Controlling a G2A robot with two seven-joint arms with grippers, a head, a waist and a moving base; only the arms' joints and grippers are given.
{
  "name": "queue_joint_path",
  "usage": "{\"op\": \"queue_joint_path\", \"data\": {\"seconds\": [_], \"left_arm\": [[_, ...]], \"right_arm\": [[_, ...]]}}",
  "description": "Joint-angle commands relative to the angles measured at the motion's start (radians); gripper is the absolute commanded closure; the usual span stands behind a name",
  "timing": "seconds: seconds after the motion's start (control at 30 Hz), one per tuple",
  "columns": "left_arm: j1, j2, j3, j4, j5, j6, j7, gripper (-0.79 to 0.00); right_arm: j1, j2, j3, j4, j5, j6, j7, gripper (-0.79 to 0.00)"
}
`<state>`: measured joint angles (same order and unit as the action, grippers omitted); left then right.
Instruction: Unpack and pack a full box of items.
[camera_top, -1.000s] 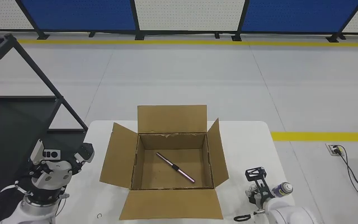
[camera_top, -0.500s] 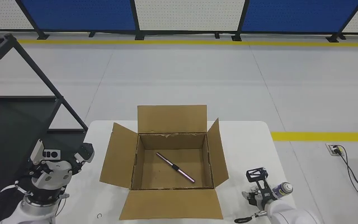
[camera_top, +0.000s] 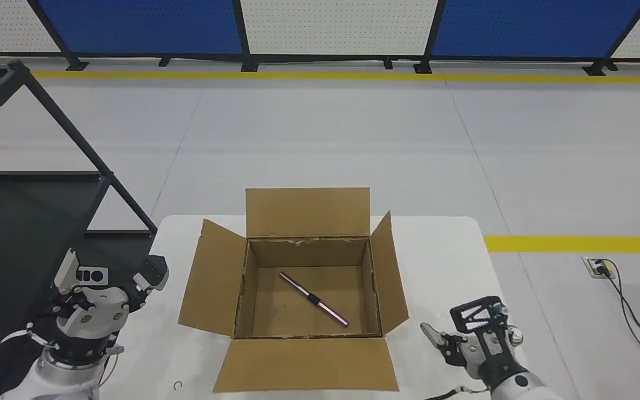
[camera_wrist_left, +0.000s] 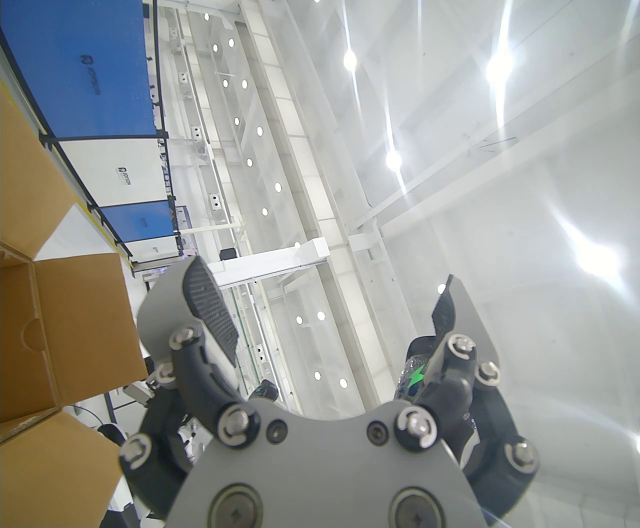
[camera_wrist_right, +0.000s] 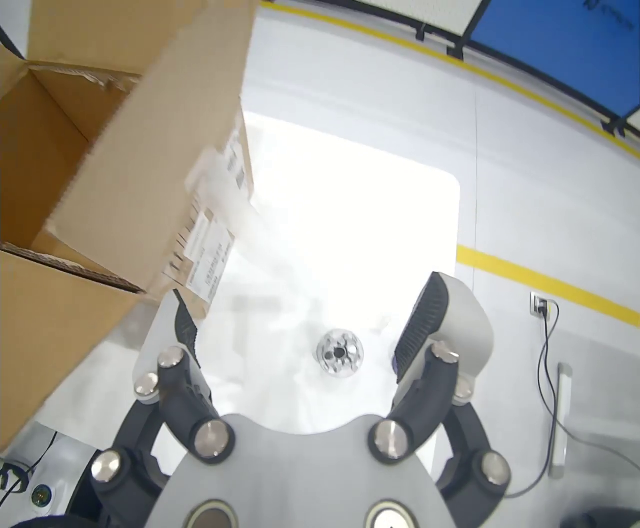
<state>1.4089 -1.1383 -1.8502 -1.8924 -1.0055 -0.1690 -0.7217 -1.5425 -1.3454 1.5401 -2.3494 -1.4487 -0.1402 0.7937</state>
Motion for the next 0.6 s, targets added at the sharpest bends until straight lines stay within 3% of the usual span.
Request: {"op": "queue_joint_path", "data": {"seconds": [0.0, 0.57], "left_arm": [[0.000, 0.000, 0.000, 0.000, 0.000, 0.000, 0.000, -0.785], [0.000, 0.000, 0.000, 0.000, 0.000, 0.000, 0.000, -0.785]], "right_arm": [[0.001, 0.000, -0.010, -0.001, -0.015, 0.002, -0.007, -0.785], [0.004, 0.000, -0.011, -0.001, -0.011, 0.002, -0.018, -0.785]]}}
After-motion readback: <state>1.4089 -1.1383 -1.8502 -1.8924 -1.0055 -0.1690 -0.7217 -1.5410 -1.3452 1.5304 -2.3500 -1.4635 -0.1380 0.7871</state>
